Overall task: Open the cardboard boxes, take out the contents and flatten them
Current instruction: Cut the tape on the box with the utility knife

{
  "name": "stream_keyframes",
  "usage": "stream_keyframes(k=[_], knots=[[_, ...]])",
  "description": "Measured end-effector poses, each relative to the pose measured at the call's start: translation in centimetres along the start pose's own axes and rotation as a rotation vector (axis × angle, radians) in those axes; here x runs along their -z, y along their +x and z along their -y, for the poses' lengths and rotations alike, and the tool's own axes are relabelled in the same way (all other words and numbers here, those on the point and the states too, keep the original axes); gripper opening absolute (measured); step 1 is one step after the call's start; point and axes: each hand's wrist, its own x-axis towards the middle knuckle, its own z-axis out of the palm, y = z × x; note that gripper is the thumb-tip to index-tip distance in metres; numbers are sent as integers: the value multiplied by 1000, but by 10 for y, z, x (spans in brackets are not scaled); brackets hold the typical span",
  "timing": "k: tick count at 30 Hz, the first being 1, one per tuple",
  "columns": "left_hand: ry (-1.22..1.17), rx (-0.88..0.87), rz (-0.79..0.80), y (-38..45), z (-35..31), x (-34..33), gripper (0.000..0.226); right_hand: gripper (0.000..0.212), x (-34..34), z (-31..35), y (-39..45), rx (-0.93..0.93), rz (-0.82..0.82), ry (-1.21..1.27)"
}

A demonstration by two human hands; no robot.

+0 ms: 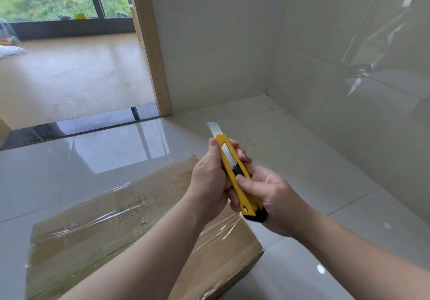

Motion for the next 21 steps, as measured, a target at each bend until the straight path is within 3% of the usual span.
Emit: stream_keyframes(k=[10,12,13,15,17,18,21], knots=[[235,3,-17,9,6,9,44,25,16,-4,10,72,-123,-163],[630,-52,-15,12,11,25,40,22,29,0,13,91,-236,-204],[1021,-82,52,9,18,36,36,20,37,1,13,96,-295,-224],[1725,-140,414,-6,37,52,36,19,57,-1,11,75,-380,-315],[1918,-157,740,-22,60,57,42,18,76,-8,6,-5,-411,-422],[1928,-168,795,-26,69,56,43,18,84,-12,3,-58,-407,-467],[1931,-211,727,-22,82,53,41,15,104,-28,-2,-218,-376,-609]])
